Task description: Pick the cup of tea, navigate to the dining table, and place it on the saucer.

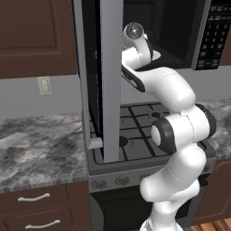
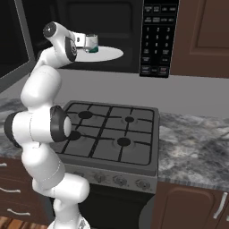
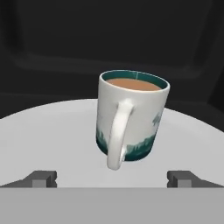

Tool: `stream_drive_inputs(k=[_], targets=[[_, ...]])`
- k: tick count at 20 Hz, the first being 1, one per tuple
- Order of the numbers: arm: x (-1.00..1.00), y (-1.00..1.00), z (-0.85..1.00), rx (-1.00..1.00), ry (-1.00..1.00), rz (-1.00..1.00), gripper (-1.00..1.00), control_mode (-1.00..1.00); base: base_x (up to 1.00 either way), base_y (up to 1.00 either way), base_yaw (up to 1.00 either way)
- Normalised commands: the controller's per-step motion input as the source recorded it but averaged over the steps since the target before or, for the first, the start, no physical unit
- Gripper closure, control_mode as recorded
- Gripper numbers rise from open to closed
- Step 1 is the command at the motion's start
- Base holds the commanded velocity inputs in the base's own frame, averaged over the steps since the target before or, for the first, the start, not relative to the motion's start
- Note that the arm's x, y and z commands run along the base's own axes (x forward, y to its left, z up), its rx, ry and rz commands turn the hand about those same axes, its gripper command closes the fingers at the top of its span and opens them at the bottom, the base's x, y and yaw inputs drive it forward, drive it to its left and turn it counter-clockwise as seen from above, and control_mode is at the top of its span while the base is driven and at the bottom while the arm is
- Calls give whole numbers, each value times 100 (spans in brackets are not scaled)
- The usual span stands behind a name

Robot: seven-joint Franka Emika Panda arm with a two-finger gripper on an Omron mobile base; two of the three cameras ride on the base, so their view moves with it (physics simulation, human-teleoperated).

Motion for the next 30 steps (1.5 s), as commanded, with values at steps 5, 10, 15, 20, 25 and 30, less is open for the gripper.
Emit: stream_drive_inputs(k=[5,10,15,20,25,30], targets=[[8,-10,-2,0,7,0,-100,-100,0,0,0],[28,0,0,0,0,-3,-100,-100,0,0,0],[39,1,-2,0,0,-7,-100,-100,0,0,0],[14,0,0,0,0,-7,-100,-100,0,0,0],[0,0,0,0,0,-2,-100,-100,0,0,0],[0,0,0,0,0,0,-100,-100,0,0,0]])
